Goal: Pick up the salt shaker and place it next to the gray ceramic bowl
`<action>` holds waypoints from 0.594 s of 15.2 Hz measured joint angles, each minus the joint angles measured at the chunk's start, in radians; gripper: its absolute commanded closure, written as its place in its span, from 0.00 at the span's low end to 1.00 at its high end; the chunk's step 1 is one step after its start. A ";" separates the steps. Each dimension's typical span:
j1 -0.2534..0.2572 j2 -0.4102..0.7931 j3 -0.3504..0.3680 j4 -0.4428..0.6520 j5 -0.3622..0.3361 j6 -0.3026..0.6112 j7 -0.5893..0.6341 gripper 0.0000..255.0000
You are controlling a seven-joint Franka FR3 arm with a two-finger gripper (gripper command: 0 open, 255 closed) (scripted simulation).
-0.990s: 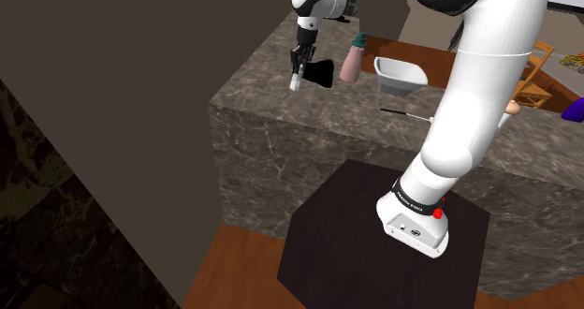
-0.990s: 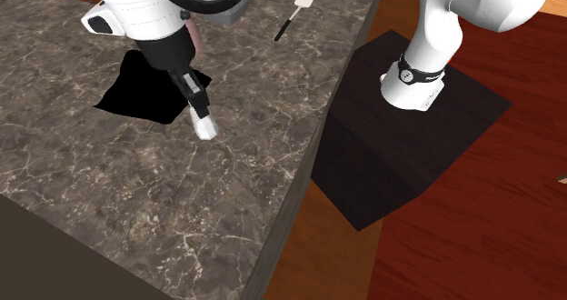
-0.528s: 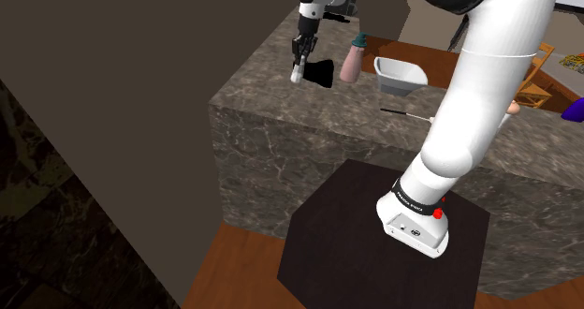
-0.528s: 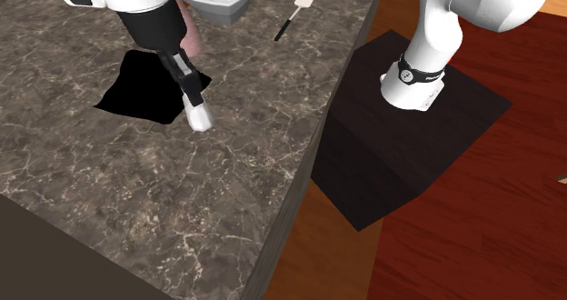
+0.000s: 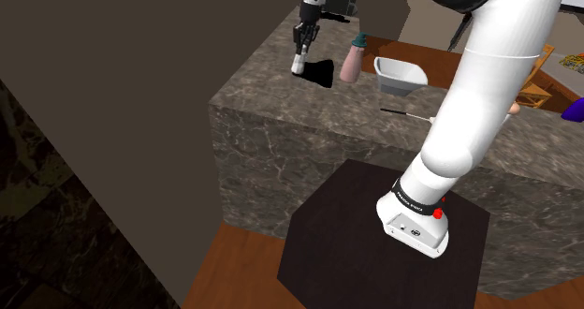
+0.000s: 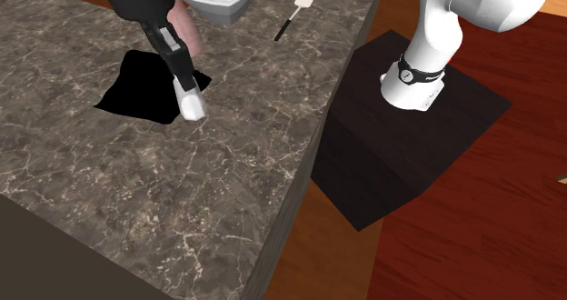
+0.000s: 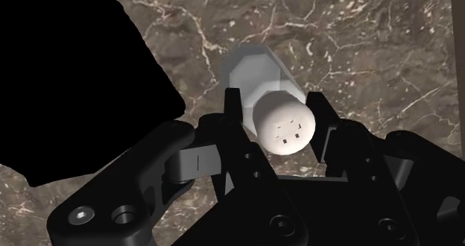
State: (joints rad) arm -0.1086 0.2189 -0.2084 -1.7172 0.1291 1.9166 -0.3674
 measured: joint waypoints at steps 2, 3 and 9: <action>-0.001 -0.007 -0.001 0.017 -0.002 -0.024 0.002 1.00; -0.001 -0.006 -0.001 0.033 -0.003 -0.039 0.003 1.00; -0.002 -0.018 -0.003 0.097 -0.008 -0.115 0.010 1.00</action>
State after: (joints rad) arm -0.1107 0.2011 -0.2112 -1.6198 0.1214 1.8021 -0.3570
